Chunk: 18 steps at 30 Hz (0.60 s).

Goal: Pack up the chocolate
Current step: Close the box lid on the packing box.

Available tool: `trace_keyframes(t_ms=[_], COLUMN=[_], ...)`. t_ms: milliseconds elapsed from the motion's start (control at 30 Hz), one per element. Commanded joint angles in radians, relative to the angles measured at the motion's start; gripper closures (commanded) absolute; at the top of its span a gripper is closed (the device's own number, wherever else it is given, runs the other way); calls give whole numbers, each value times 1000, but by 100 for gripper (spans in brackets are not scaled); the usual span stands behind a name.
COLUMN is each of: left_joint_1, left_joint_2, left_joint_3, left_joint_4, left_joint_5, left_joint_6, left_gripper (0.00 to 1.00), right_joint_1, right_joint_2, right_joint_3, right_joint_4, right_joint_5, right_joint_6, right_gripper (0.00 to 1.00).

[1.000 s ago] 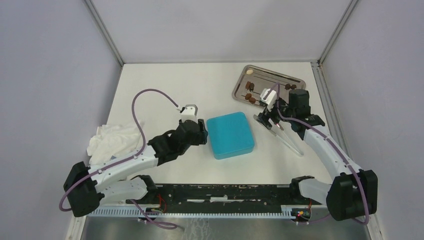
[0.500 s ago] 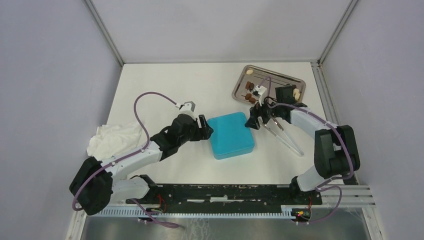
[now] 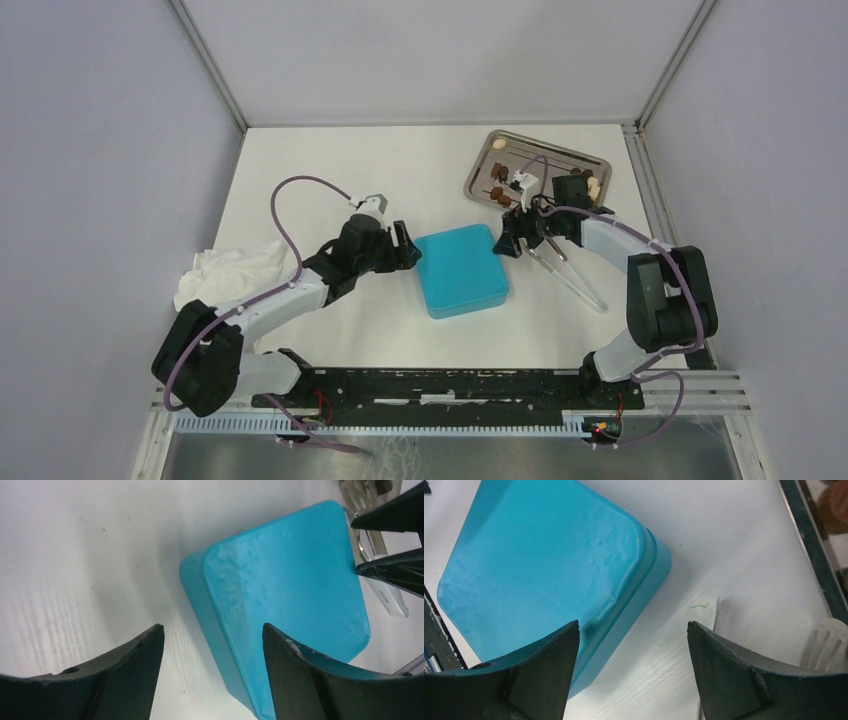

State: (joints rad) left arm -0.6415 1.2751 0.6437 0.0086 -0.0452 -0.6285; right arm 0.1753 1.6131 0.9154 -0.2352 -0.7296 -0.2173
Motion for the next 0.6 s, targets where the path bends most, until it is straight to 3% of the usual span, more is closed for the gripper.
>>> trace_keyframes(t_ms=[0,100,233,300,400,567], left_joint_1=[95,122,146,150,155,155], left_joint_2=[-63,-47,15,57,121,206], left_joint_3=[53,83,138,169,210,277], left_joint_4=[11,8,-15,-79,-138,-179], left_joint_5=[82,105,85,39,11,-24], left_joint_6=[86,88,97,112,134,152], left_gripper=[23,27,46,63,64,63], right_joint_1=[-27,-34,-46,-46,-48,-47], right_joint_2=[-99,-159,-280,-354,-439,-398], right_joint_3=[-27,-22,-37,-78,-170,-175], right_joint_4=[44,12,-23,-1,77,55], right_joint_5=[41,4,-41,25,146,129], right_joint_6=[-13,-99,-234,-271,-275,-249], right_gripper=[16,11,9,11,14,45])
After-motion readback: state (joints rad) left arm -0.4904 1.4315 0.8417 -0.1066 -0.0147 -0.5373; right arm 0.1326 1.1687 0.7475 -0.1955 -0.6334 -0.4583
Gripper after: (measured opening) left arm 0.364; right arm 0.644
